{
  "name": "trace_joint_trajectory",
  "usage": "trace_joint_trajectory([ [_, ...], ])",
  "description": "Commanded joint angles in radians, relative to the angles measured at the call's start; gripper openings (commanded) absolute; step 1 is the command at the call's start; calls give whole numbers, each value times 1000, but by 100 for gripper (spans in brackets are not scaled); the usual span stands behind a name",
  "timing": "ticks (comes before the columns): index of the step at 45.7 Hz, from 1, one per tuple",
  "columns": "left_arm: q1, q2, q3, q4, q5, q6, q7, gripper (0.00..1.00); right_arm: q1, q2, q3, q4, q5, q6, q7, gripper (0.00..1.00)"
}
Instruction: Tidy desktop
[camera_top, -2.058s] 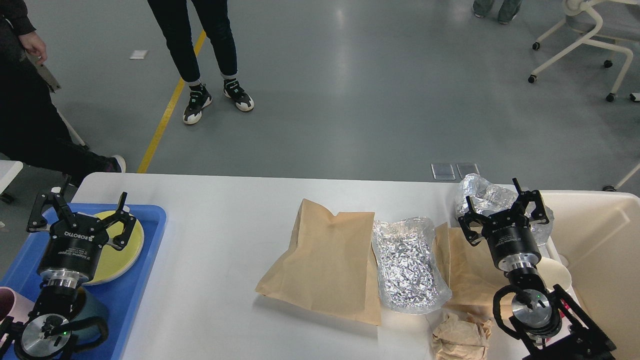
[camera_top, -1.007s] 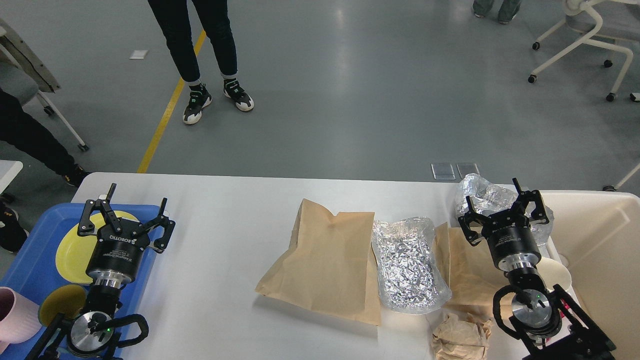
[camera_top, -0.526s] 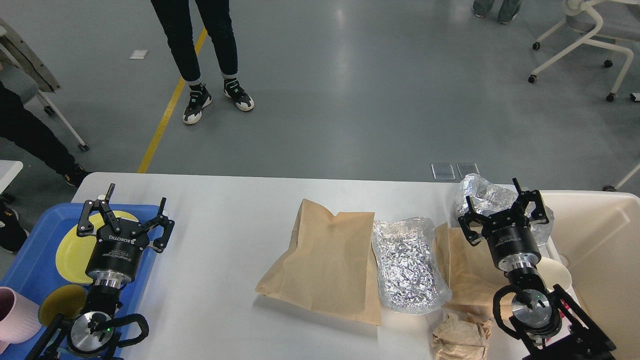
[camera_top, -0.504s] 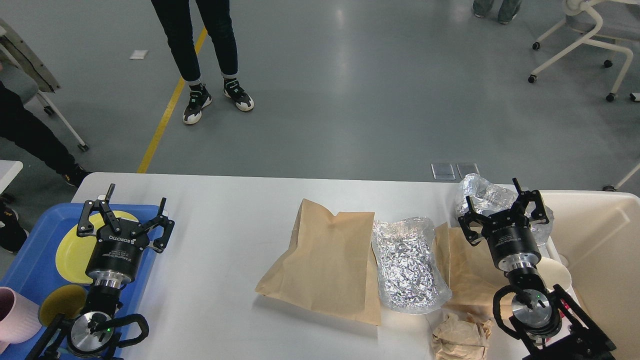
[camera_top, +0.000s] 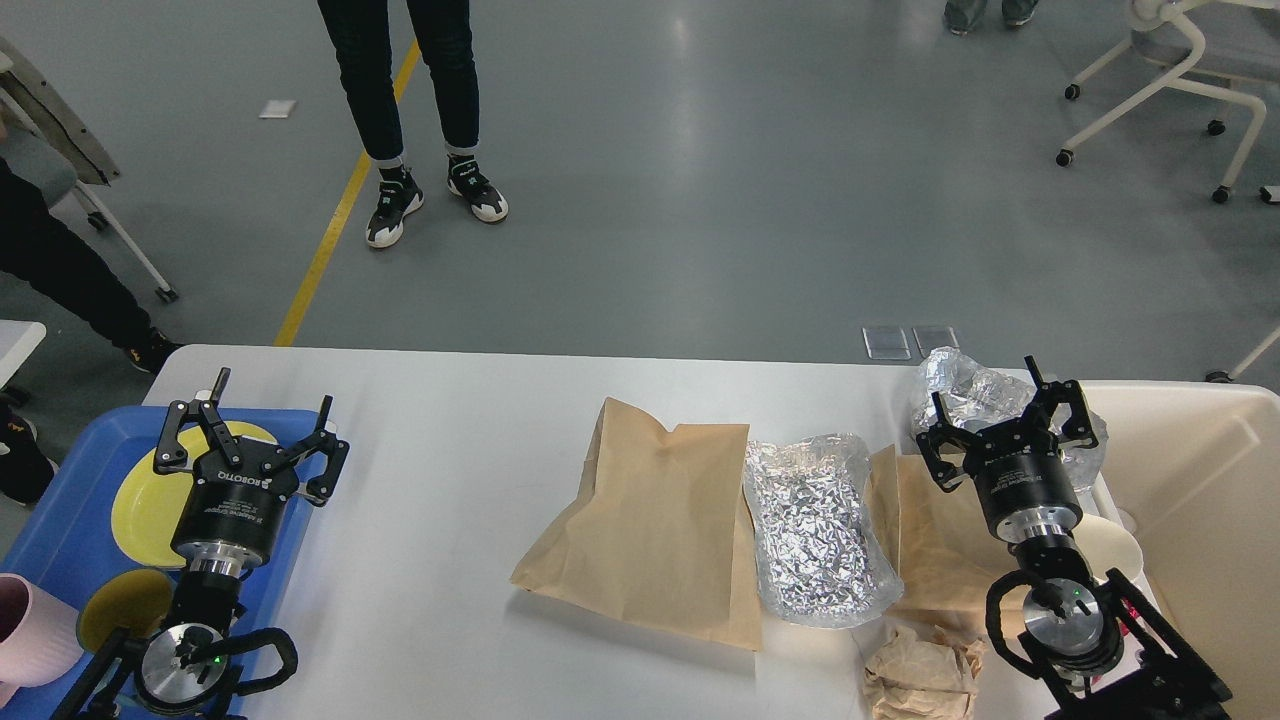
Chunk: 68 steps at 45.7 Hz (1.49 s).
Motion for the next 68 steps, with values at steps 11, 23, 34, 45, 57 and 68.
trace_joint_trajectory([
  [11,0,0,0,0,0,0,0,96,14,2,-8,-15,0,-1,0,100],
  [23,0,0,0,-1,0,0,0,96,23,-18,8,-6,32,-1,0,100],
  [34,0,0,0,-1,0,0,0,96,52,-94,5,-9,41,-1,-2,100],
  [45,0,0,0,0,0,0,0,96,44,-138,-18,-12,43,2,-8,100],
  [57,0,0,0,-1,0,0,0,96,38,-138,-124,-11,43,3,-12,100],
  [68,0,0,0,0,0,0,0,96,46,-138,-158,-12,43,3,-14,100],
])
